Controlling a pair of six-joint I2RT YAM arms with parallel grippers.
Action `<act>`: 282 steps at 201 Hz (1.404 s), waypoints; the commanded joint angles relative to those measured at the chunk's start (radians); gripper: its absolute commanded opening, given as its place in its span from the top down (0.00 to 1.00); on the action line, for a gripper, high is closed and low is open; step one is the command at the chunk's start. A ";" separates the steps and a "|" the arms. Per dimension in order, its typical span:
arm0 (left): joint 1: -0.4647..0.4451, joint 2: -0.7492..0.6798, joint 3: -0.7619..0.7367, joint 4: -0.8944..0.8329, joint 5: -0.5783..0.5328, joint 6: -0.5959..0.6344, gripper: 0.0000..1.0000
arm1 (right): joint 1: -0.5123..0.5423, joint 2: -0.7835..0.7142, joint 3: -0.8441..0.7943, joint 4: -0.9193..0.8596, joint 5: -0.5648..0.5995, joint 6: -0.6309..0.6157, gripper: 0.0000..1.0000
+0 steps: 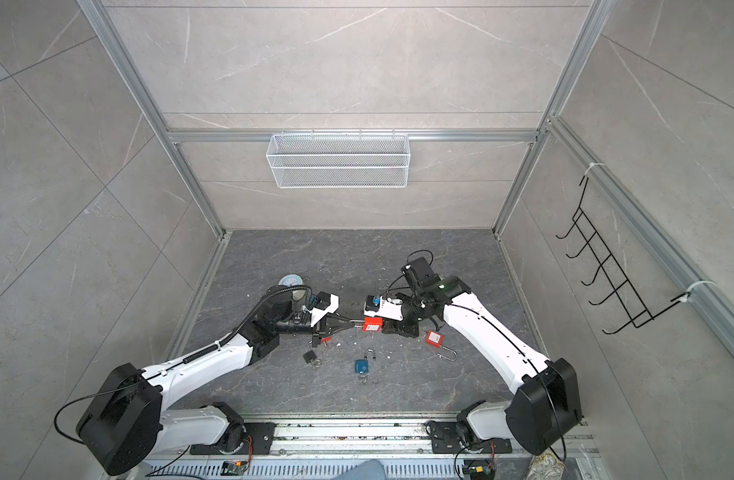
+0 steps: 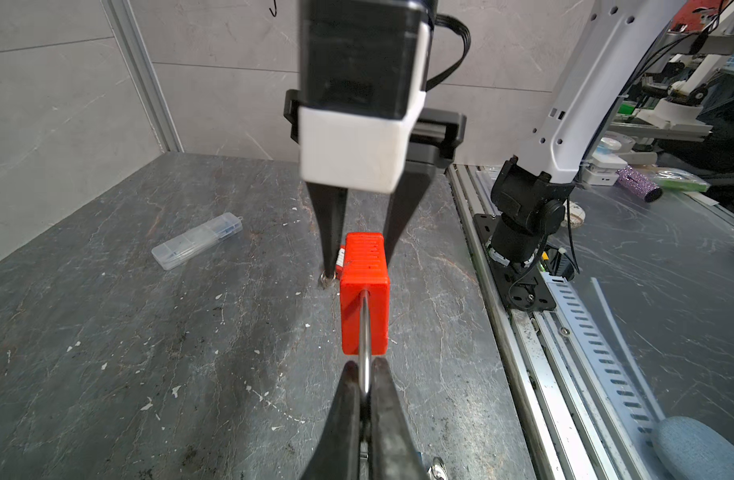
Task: Lock with the key
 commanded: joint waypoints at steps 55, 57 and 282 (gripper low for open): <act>-0.007 -0.005 0.067 0.040 0.041 0.004 1.00 | 0.014 -0.142 -0.017 -0.061 0.089 -0.072 0.52; -0.007 -0.005 0.068 0.038 0.041 0.005 1.00 | 0.014 -0.141 -0.012 -0.067 0.087 -0.071 0.52; -0.011 -0.037 0.089 -0.114 0.066 0.118 1.00 | 0.014 0.024 0.118 -0.230 -0.055 -0.115 0.88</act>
